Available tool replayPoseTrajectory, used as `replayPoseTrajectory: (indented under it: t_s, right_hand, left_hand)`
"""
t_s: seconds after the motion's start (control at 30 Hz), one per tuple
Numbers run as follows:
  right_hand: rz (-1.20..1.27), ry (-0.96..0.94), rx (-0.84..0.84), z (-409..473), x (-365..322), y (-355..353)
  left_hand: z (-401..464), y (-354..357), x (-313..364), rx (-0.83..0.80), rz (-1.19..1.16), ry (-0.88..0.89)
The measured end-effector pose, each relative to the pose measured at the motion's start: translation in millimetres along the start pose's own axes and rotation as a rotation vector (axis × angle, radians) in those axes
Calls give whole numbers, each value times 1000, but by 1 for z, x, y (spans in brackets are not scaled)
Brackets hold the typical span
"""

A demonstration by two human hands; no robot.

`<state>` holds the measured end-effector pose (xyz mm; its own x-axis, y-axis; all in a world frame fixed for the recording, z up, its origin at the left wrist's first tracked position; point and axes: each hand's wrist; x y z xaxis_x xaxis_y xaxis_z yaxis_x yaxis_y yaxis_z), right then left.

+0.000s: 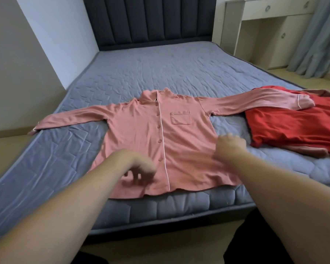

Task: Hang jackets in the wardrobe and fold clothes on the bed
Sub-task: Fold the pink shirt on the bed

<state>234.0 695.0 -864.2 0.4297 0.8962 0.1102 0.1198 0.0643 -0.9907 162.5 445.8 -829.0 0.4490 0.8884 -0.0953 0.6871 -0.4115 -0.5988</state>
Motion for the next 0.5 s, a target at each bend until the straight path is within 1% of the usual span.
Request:
replayPoseTrajectory:
  t_s: [0.07,0.1,0.13,0.2,0.27,0.3,0.37,0.43,0.5]
  right_hand:
    - [34,-197,37,14,-25,9]
    - [70,-282,27,22,-39,15]
    - [115,-339,11,31,-53,20]
    - [206,-399,-12,53,-74,33]
    - [256,-410,-23,79,-87,47]
    - [261,-397,-35,93,-91,56]
    - [252,-357,-32,119,-96,74]
    - [244,-337,23,143,-99,88]
    - [245,-337,94,167,-102,93]
  left_hand:
    - [22,-9,-3,390,-133,53]
    - [36,-11,-5,527,-185,42]
    - [51,-11,-8,581,-230,7]
    - [84,-4,-14,541,-305,-90]
    - [121,3,-19,523,-342,-146]
    - [141,5,-23,547,-347,-151]
    - [170,4,-29,655,-335,-153]
    - [193,-6,-34,749,-306,-147]
    - [213,-23,-38,798,-288,-149]
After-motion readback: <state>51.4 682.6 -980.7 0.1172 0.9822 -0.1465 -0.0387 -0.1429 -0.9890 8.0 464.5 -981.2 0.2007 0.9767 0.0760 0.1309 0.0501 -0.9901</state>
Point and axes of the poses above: each hand's wrist, its own z-axis towards the middle knuckle, its own y-axis out of the palm, x = y × z, and after that the axes turned 7 degrees about -y, right-handed
